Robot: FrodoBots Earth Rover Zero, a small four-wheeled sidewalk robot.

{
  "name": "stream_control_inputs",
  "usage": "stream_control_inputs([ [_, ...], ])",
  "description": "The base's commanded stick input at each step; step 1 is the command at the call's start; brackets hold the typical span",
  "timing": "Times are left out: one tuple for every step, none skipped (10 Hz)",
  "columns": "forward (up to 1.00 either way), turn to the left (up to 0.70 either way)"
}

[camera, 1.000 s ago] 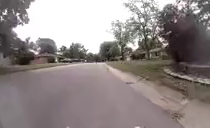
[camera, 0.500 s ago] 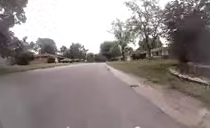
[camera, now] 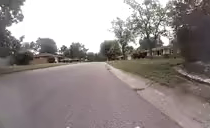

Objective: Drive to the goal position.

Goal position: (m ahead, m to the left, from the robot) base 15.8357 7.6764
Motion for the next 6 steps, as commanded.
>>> stream_control_inputs([
  [0.70, 0.00],
  [0.70, 0.00],
  [0.70, 0.10],
  [0.70, 0.25],
  [0.70, 0.35],
  [0.70, 0.35],
])
